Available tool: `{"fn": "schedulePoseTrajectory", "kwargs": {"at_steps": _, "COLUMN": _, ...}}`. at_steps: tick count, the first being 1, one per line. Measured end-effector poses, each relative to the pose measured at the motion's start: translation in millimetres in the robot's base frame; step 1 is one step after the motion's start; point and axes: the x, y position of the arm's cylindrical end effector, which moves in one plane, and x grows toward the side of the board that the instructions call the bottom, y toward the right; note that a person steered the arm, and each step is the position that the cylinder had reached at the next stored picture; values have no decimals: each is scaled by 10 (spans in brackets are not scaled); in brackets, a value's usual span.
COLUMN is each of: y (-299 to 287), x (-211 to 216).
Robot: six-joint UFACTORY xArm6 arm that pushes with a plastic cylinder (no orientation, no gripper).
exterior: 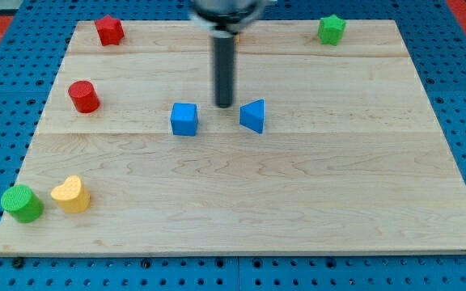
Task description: Slide the yellow heart vertically below the green star
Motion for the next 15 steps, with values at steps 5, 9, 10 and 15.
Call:
{"fn": "schedulePoseTrajectory", "kwargs": {"at_steps": 5, "y": -1521, "x": 883}}
{"fn": "schedulePoseTrajectory", "kwargs": {"at_steps": 9, "y": -1737, "x": 1585}}
{"fn": "schedulePoseTrajectory", "kwargs": {"at_steps": 10, "y": -1991, "x": 1716}}
{"fn": "schedulePoseTrajectory", "kwargs": {"at_steps": 15, "y": 1605, "x": 1546}}
